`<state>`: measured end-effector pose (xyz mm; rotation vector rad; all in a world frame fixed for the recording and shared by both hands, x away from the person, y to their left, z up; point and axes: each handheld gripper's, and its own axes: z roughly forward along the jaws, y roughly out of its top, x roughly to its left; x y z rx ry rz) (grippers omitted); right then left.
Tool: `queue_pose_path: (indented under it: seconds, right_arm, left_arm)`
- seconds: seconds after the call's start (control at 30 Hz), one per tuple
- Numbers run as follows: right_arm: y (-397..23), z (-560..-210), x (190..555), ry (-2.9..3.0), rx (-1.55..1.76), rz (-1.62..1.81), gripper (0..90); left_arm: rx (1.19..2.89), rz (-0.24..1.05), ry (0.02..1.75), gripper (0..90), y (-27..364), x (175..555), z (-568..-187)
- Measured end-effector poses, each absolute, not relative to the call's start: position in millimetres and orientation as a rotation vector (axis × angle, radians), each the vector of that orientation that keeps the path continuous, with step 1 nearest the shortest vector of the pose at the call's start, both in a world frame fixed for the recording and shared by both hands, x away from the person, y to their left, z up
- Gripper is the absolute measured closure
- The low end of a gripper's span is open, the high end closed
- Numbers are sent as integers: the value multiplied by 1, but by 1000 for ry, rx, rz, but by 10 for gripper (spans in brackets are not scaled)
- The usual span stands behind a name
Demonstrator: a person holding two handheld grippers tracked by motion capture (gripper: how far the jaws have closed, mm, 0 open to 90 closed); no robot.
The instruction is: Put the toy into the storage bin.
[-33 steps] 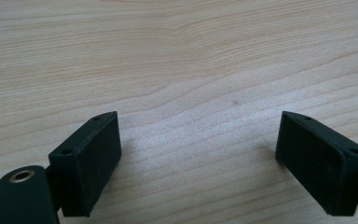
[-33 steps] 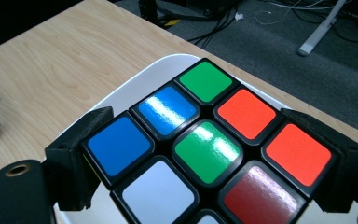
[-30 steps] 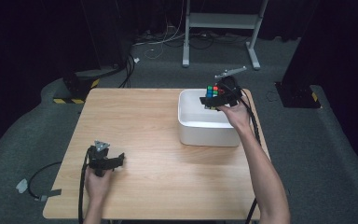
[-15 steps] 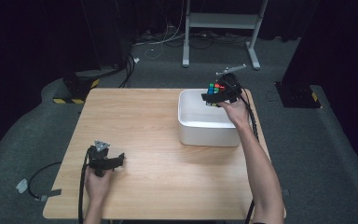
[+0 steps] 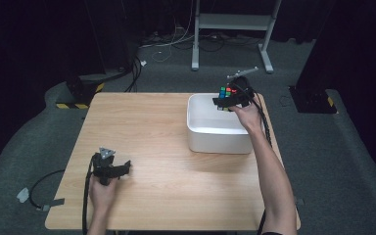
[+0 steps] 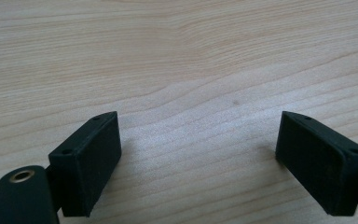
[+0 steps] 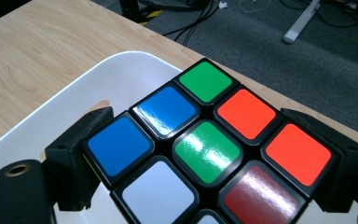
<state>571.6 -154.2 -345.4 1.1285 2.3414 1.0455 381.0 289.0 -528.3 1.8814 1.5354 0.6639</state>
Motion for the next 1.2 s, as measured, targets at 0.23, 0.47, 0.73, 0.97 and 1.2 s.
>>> queue_pose_path:
  seconds: [0.23, 0.47, 0.73, 0.97, 1.2]
  right_arm:
    - [-159, -351, 577, 2347, 1157, 1041, 134]
    - [-161, -356, 579, 2347, 1173, 1040, 134]
    - [-157, -364, 580, 2364, 1169, 1024, 134]
    - [-156, -371, 582, 2394, 1171, 1002, 134]
    - [-155, -377, 584, 2411, 1180, 976, 134]
  left_arm:
    - [1880, 663, 1536, 143, 289, 381, -528]
    - [1881, 664, 1535, 142, 289, 381, -528]
    - [1881, 663, 1536, 143, 289, 381, -528]
    - [1881, 664, 1535, 143, 289, 381, -528]
    - [1881, 663, 1536, 143, 289, 381, -528]
